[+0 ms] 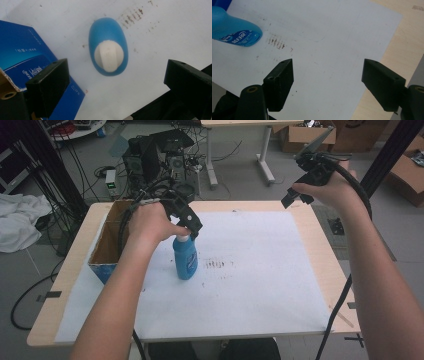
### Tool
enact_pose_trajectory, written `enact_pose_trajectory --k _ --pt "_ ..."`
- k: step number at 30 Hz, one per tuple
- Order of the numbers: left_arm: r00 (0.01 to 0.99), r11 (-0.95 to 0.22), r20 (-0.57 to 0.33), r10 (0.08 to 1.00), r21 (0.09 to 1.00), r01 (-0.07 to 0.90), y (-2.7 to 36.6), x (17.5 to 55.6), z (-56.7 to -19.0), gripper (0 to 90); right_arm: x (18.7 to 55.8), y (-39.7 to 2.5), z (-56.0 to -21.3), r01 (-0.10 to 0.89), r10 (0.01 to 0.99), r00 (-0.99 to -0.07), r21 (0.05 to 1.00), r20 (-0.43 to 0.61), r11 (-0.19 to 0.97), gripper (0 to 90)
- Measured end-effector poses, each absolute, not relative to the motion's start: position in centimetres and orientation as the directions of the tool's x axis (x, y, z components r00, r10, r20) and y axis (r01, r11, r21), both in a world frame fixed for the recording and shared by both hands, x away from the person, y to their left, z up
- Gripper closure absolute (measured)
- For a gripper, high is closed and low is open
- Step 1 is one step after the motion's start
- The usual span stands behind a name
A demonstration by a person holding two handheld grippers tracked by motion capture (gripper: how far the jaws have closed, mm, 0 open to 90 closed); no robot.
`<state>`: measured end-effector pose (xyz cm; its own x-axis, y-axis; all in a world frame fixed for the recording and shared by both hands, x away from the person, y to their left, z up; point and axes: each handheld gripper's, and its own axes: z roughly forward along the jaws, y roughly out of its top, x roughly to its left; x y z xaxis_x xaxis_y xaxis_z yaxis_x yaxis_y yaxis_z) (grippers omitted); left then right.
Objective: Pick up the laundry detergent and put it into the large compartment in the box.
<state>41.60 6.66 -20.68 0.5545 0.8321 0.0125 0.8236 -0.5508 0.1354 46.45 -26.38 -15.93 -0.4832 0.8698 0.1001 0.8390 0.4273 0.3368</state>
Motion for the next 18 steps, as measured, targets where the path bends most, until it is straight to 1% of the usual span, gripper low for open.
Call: enact_pose_trajectory --k 18 --pt "0.540 -0.537 0.007 0.842 0.100 0.837 6.3 42.6 -23.8 6.4 46.6 -26.9 -16.6 0.842 0.871 -0.481 0.332 0.104 0.425 25.8"
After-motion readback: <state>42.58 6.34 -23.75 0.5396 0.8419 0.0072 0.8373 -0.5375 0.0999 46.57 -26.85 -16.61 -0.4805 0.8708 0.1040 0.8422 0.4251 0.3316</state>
